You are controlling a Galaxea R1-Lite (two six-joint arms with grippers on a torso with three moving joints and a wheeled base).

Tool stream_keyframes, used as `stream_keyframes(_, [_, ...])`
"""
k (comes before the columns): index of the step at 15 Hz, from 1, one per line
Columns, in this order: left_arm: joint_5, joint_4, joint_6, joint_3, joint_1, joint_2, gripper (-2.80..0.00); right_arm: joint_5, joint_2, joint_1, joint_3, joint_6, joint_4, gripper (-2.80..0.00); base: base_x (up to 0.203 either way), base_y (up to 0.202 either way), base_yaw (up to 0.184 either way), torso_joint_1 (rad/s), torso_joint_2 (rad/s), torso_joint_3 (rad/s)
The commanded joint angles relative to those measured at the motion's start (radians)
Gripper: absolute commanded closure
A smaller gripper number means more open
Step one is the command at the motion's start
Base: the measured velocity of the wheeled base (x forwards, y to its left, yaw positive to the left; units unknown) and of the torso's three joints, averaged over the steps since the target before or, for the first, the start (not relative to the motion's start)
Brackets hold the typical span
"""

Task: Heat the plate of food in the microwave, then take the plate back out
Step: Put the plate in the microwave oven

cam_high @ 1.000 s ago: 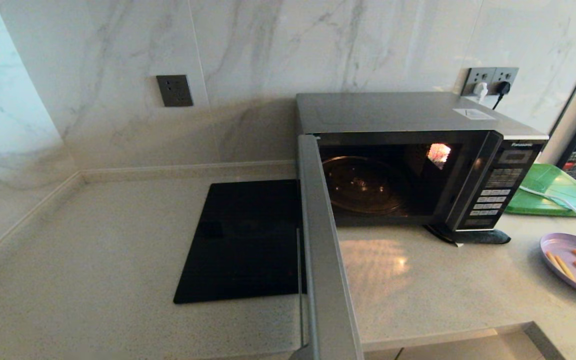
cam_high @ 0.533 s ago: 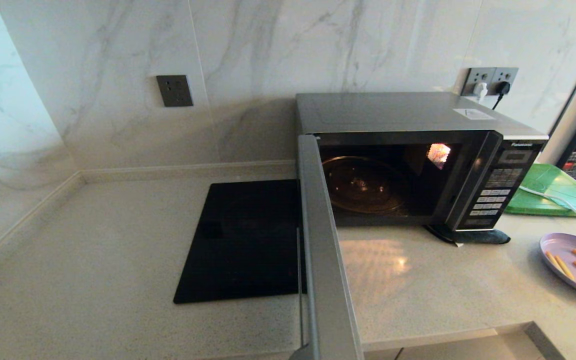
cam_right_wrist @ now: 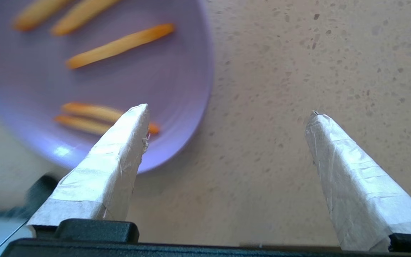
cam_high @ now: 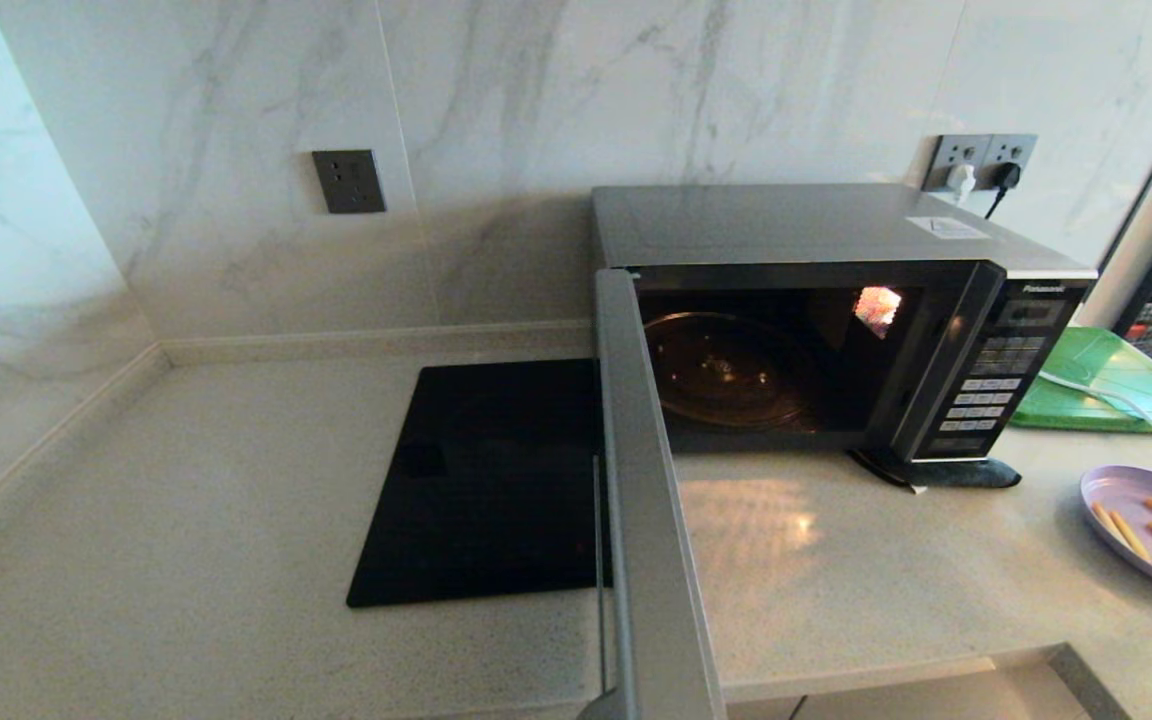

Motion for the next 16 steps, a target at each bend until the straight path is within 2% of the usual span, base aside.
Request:
stream_keyframes(1, [0.001,0.000,0.000,0.000,0.000,0.002,0.00,0.000,0.044,-0.014,0.009,0.006,0.006,-2.80,0.000,0.000,0.000,0.000,0.00,0.000])
stream_keyframes(7, [0.001,0.000,0.000,0.000,0.000,0.002,0.00,0.001,0.027,-0.012,0.056,-0.006,0.003,-2.80,0.000,0.000,0.000,0.000,0.00,0.000])
stream_keyframes(16, [0.001,0.000,0.000,0.000,0.000,0.002,0.00,0.005,0.039,0.037,0.012,-0.008,0.000,-2.80,0.000,0.000,0.000,0.000,0.00,0.000])
